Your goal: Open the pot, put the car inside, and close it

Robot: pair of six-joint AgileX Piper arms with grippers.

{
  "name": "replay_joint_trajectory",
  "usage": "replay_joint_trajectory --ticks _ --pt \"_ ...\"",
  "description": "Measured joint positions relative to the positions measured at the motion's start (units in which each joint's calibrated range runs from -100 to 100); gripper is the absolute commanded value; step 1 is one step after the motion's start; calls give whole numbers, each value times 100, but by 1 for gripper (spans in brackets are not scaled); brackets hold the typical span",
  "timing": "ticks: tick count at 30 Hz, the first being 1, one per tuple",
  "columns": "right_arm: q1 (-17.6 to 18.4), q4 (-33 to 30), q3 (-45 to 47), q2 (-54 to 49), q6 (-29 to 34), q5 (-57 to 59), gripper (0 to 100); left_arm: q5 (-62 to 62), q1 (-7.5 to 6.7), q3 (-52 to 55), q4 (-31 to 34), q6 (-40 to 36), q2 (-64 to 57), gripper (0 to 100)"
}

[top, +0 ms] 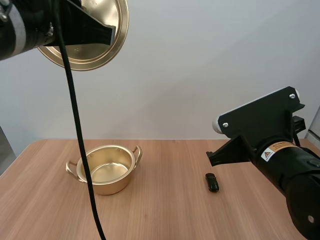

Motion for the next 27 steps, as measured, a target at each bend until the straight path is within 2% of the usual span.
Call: replay_joint_trajectory --ticks 6,10,13,16,21,27 --pt "-64 24 -210 758 -10 -99 0 206 0 0 11 -277 -396 0" --pt "-64 94 -476 1609 -39 509 0 205 7 0 11 -286 -571 0" --pt "-64 224 -689 2163 -78 549 0 205 118 0 23 -549 -652 0" --pt "-64 443 -900 2773 -280 687 0 205 147 0 23 -745 -666 0" --pt "-64 937 -1429 3658 -738 1559 0 205 147 0 23 -828 -818 0" --pt "-64 1080 -1945 4568 -913 2027 0 164 147 0 136 -799 -871 0"
